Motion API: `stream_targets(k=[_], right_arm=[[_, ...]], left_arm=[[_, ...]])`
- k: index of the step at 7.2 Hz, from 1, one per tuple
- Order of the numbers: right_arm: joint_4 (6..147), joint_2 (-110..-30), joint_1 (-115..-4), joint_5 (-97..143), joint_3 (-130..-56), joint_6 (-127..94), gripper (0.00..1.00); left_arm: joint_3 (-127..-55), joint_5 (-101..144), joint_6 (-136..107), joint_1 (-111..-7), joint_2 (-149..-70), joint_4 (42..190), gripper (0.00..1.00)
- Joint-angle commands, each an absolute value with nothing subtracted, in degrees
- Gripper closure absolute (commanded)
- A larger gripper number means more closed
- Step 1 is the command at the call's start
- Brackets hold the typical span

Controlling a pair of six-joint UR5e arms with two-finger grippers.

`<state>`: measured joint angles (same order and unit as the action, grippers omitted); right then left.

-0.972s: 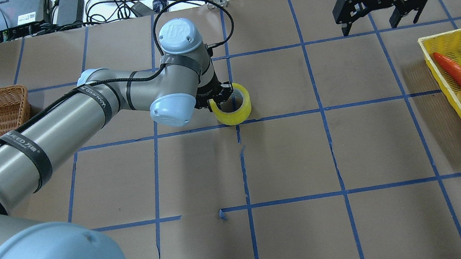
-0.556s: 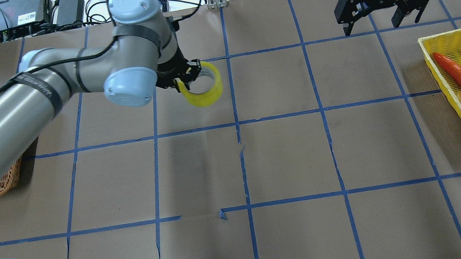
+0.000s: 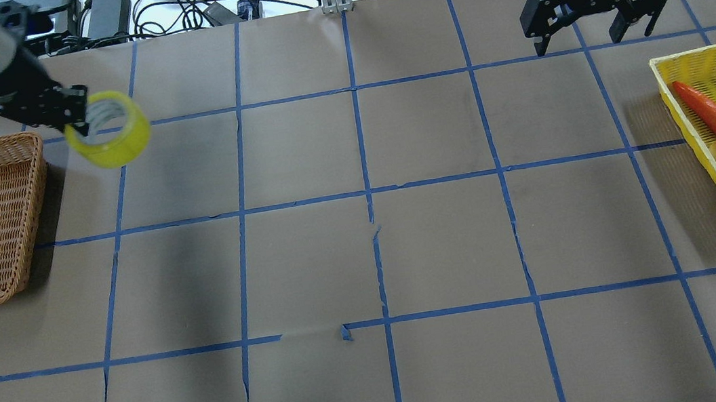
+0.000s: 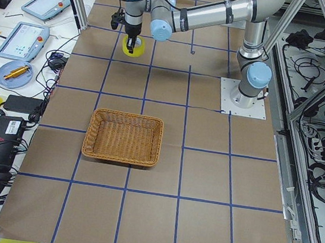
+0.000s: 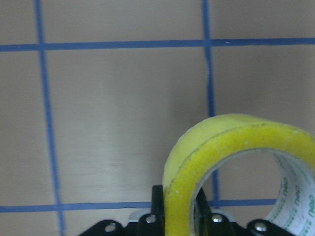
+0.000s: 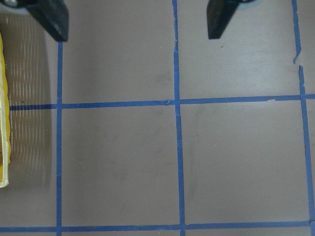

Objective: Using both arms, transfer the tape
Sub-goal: 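Carry the tape roll with the left gripper over the wicker basket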

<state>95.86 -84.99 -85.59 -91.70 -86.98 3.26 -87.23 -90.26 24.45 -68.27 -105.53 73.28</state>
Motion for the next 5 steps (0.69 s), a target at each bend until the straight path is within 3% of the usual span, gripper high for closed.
stream_targets(k=[1, 5], right_arm=[[95.89, -84.99, -85.69, -91.76, -87.01, 3.25, 0.00], [95.80, -84.99, -85.69, -91.85, -87.01, 3.25, 0.00]], left_arm=[[-86.05, -88.77, 45.95, -50.18, -106.68, 75.85, 0.86], [-84.73, -84.75, 57.13, -44.82, -118.53, 62.26, 0.86]])
